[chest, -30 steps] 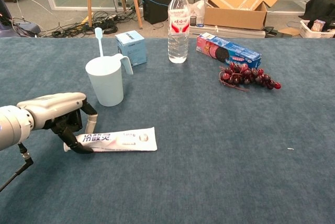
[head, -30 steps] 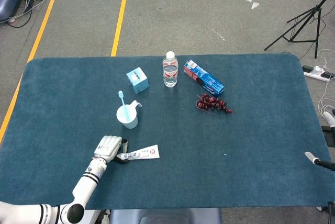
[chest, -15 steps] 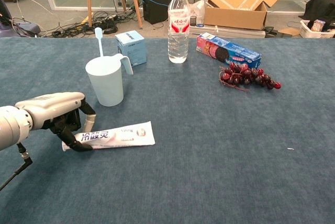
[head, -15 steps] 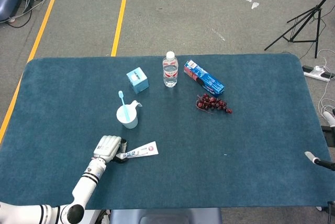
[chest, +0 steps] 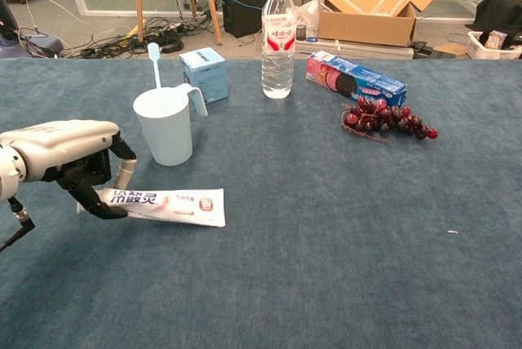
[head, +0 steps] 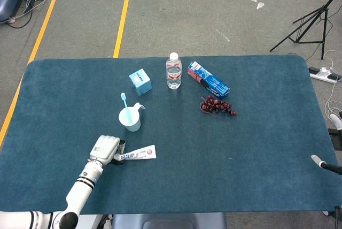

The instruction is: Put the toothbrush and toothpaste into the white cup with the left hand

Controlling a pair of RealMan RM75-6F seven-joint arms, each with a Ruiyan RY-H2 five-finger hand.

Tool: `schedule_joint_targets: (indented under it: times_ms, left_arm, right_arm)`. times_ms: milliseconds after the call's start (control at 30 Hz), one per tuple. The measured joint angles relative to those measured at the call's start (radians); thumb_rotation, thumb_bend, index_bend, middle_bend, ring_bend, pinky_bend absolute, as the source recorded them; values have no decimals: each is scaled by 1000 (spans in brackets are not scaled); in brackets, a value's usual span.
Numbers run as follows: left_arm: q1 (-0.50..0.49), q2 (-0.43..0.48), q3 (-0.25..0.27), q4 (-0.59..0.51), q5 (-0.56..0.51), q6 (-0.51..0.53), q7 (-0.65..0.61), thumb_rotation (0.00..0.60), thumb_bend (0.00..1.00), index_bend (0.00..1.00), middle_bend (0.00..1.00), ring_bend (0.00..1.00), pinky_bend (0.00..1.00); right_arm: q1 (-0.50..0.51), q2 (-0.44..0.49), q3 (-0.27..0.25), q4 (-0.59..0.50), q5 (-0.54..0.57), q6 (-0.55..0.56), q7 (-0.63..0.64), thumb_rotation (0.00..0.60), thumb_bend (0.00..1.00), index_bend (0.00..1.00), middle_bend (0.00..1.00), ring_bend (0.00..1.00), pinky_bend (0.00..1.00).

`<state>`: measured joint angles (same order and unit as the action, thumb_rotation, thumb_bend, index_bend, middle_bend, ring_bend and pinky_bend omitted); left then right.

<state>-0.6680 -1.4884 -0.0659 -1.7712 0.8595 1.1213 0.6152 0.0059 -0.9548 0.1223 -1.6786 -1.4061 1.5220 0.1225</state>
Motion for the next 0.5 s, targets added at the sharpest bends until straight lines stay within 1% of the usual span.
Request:
schedule_joint_targets:
  times_ms: [233,500]
  left_arm:
    - [-3,97,15,-109,38,52,85,600,309,783,1000,1000,1000]
    - [-10,165,30,-172,54,78,158,600,309,782,1000,1000,1000]
  right_arm:
    - [2,-2,-1,0,0,-3,-6,600,0,13,0,0,261]
    - [4,-6,-2,3,2,-9,-12,600,0,14,0,0,261]
